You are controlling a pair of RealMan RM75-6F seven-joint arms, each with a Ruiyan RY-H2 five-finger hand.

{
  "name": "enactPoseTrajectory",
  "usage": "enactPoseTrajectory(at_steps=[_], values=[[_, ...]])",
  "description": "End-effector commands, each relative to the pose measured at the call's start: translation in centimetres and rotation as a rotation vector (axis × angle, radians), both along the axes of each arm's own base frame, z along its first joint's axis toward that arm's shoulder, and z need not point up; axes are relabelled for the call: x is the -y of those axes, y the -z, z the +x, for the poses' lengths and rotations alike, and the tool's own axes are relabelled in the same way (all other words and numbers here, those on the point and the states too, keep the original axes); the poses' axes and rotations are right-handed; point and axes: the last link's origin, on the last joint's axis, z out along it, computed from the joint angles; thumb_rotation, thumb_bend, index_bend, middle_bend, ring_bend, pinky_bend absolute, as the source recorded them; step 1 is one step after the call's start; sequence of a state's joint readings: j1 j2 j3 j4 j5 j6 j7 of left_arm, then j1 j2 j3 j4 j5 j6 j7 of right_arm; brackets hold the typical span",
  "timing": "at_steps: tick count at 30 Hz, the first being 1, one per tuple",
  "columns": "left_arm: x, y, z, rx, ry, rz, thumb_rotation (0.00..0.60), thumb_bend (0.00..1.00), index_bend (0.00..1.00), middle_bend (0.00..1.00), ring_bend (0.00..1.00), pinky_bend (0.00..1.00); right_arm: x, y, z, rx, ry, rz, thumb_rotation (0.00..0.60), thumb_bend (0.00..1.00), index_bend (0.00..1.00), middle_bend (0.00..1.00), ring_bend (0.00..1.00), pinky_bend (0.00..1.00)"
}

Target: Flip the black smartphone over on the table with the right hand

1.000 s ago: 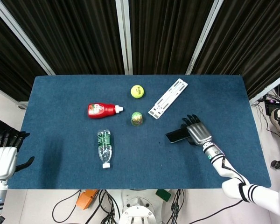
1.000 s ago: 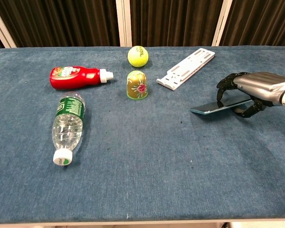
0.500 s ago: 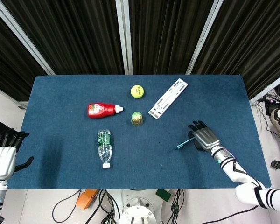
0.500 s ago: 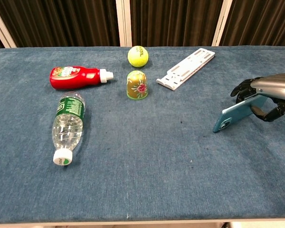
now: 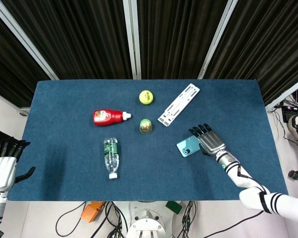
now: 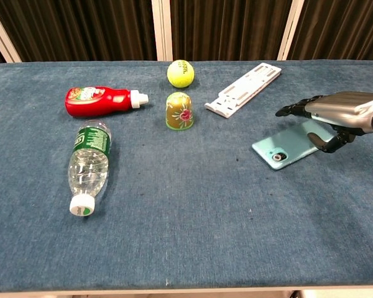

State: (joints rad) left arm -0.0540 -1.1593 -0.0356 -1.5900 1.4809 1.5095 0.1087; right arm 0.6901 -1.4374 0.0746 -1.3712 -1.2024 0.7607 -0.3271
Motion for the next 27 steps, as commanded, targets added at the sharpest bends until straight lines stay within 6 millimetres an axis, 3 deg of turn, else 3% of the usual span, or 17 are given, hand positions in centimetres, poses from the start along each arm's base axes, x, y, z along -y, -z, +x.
enactPoseTrajectory(at_steps=[1, 5, 10, 13, 17, 19, 23, 27], values=[[-0.1, 0.0, 0.1, 0.001, 0.003, -0.002, 0.6, 0.22, 0.19, 0.16, 0.05, 0.0, 0.2, 0.2, 0.2, -0.002, -0.006, -0.009, 0.6, 0.82, 0.0, 0.09, 0.0, 0.06], [0.0, 0.0, 0.1, 0.002, 0.004, 0.001, 0.6, 0.22, 0.19, 0.16, 0.05, 0.0, -0.2, -0.5, 0.1, 0.02, -0.009, -0.051, 0.6, 0.82, 0.0, 0.07, 0.0, 0.05], [-0.2, 0.0, 0.0, 0.007, 0.005, 0.005, 0.6, 0.22, 0.19, 0.16, 0.05, 0.0, -2.1, -4.6, -0.8, 0.07, -0.024, -0.205, 0.6, 0.82, 0.0, 0.07, 0.0, 0.03], [-0.4, 0.1, 0.1, 0.013, 0.01, 0.003, 0.6, 0.22, 0.19, 0.16, 0.05, 0.0, -4.3, -7.7, -2.2, 0.102, -0.005, -0.298, 0.6, 0.77, 0.0, 0.06, 0.0, 0.02], [-0.5, 0.3, 0.3, 0.018, 0.022, 0.0, 0.6, 0.22, 0.19, 0.16, 0.05, 0.0, -7.5, -11.6, -4.1, 0.137, 0.043, -0.413, 0.6, 0.57, 0.0, 0.06, 0.0, 0.02], [-0.6, 0.3, 0.4, 0.019, 0.028, 0.002, 0.6, 0.22, 0.19, 0.16, 0.05, 0.0, -9.4, -13.5, -5.0, 0.153, 0.066, -0.474, 0.6, 0.53, 0.0, 0.06, 0.0, 0.02], [-0.4, 0.2, 0.6, 0.021, 0.033, 0.008, 0.6, 0.22, 0.19, 0.16, 0.05, 0.0, -12.8, -16.0, -6.4, 0.18, 0.093, -0.557, 0.6, 0.53, 0.0, 0.06, 0.0, 0.02], [-0.4, 0.2, 0.7, 0.023, 0.039, 0.009, 0.6, 0.22, 0.19, 0.16, 0.05, 0.0, -14.3, -17.0, -7.2, 0.183, 0.109, -0.584, 0.6, 0.53, 0.0, 0.07, 0.0, 0.01]])
